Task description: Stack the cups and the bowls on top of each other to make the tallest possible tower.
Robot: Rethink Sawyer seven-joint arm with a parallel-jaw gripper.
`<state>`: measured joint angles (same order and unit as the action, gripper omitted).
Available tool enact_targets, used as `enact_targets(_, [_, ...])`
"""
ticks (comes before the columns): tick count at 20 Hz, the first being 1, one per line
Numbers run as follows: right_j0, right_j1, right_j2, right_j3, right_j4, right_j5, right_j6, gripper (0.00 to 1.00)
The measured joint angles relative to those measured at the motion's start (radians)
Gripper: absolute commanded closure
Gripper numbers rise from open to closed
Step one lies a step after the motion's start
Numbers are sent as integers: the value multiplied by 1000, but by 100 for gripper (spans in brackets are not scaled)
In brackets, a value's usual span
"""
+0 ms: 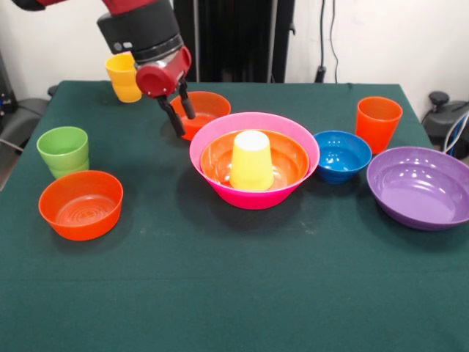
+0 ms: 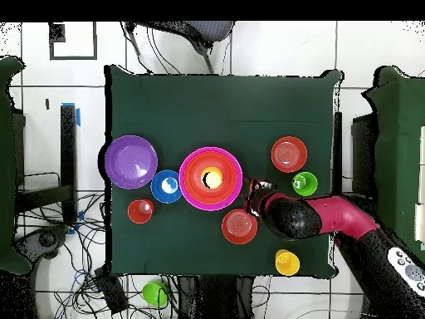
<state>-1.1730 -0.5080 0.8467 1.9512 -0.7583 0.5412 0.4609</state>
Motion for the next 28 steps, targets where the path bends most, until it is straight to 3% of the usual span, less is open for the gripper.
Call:
enact_targets(10, [124,-2,-95,-62,-150,102,0,0])
enact_targets(17, [268,12,-212,-135,-237,159,0,0])
enact_targets(24, [348,8,-285,-170,-243,199,0,0])
enact_targets(28, [361,6,-311,-179,-243,199,0,0])
